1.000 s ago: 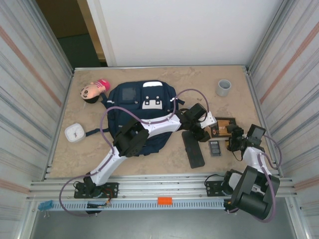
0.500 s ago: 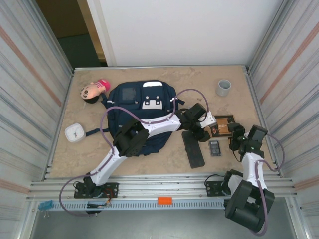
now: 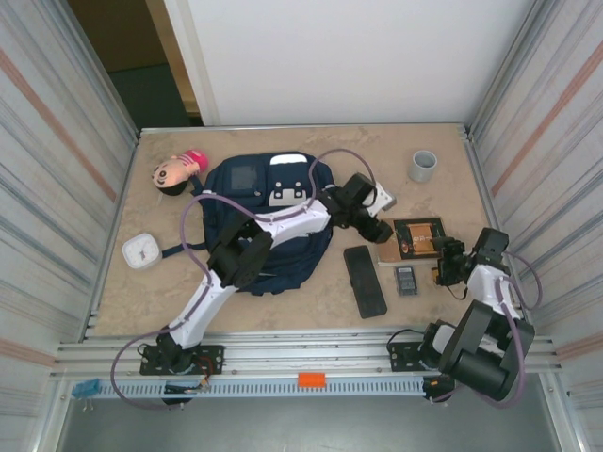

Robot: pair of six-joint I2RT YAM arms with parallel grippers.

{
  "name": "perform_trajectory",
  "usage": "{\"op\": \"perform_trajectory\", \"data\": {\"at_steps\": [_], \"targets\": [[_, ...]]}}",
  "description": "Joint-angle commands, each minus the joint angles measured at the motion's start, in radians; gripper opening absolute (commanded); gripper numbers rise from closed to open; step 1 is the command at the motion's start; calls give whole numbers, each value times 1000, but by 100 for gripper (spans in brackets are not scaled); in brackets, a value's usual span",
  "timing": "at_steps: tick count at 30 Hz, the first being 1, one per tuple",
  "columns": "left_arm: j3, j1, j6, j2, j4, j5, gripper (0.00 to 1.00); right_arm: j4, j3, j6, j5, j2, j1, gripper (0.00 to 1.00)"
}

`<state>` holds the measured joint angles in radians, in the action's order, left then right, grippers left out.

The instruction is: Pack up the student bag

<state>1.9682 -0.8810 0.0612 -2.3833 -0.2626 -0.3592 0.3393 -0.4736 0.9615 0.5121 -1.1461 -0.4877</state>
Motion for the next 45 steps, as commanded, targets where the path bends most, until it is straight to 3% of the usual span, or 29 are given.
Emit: {"op": "perform_trajectory", "data": {"at_steps": [1,13,19,25,32,38,45], "targets": [[133,-4,22,-49,7,-26,68,26,-45,-56,18,-58,10,66],[408,-18,-36,-280,-133,23,69,-30,-196,-179,37,-342,39,50],[379,-20,-61,-274,-199,5,66,-104,-281,-207,77,-426,67,44],[181,-25,-70,-164,-178,-41,65,-163,-386,-241,136,-499,77,46],[17,-25,-13,-13,-115,-48,65,-33,-431,-315,66,-469,77,50],[110,8,108,-9,-122,-6,65,157,-412,-413,-58,-368,91,53],[225,14,131,-76,-211,84,63,217,-362,-412,-133,-344,209,53]]}}
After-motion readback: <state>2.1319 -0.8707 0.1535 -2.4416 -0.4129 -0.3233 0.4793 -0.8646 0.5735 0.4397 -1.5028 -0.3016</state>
